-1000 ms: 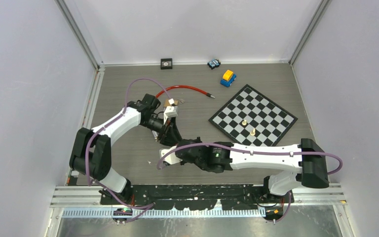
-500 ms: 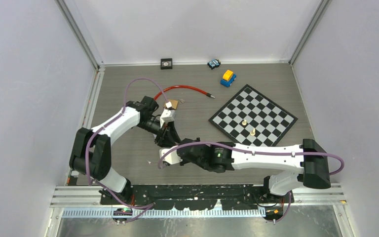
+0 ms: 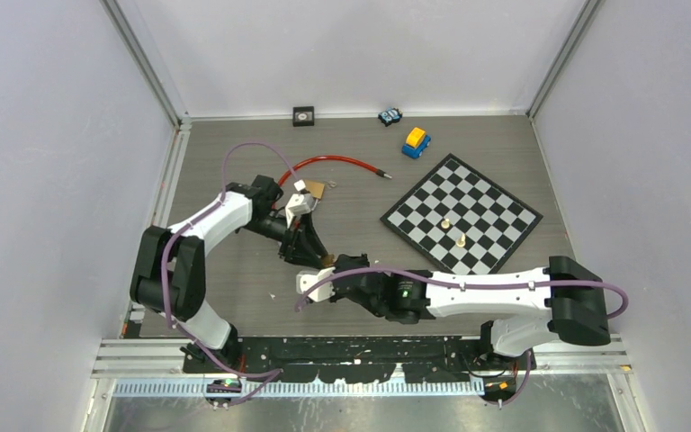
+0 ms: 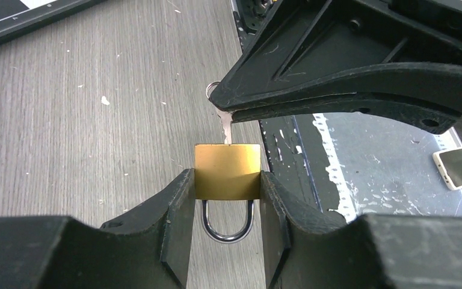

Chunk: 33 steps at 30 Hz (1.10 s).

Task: Unlock with the key

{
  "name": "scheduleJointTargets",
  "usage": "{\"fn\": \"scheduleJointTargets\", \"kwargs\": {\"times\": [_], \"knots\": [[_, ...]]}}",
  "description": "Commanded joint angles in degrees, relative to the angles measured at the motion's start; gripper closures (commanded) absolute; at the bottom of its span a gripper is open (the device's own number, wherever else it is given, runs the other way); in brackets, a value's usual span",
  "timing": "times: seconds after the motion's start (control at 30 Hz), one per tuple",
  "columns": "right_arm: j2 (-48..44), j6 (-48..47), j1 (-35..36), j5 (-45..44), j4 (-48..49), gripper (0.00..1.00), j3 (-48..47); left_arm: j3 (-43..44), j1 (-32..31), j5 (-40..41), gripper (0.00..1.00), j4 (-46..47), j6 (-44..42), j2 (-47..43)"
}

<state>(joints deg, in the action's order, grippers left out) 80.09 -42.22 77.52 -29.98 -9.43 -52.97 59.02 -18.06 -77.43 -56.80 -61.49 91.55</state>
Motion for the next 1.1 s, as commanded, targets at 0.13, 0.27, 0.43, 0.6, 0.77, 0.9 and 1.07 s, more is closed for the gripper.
{"fn": "scheduleJointTargets", "kwargs": {"times": [0.13,0.27,0.43,0.6,0.77,0.9,1.07], "knots": [[-2.35,-1.94,-0.28,-5.56,13.12,0.99,4.37,3.07,0.99,-7.94,1.00,-2.36,2.49,-0.39],[-1.91,-2.21,-0.17,-6.20,13.76,0.99,3.92,3.57,1.01,-7.79,1.00,-2.27,3.54,0.20],[-0.86,-2.07,0.01,-3.62,7.65,0.99,0.96,3.73,0.69,-5.08,1.00,-0.96,5.45,0.27],[0.01,-0.41,0.01,1.96,-3.18,0.99,-3.68,1.40,-0.02,-2.48,1.00,7.74,14.45,-1.48],[1.18,1.56,-0.08,3.70,-6.03,0.99,-6.78,-0.22,-0.46,-1.57,1.00,13.00,18.49,-2.69],[2.49,2.66,-0.17,5.02,-7.96,0.99,-8.88,-0.46,-0.78,-0.81,1.00,13.50,18.59,-2.67],[2.92,3.53,-1.39,7.25,-11.32,0.99,-11.84,-1.00,-2.02,1.44,1.00,14.21,18.34,-2.87]]}}
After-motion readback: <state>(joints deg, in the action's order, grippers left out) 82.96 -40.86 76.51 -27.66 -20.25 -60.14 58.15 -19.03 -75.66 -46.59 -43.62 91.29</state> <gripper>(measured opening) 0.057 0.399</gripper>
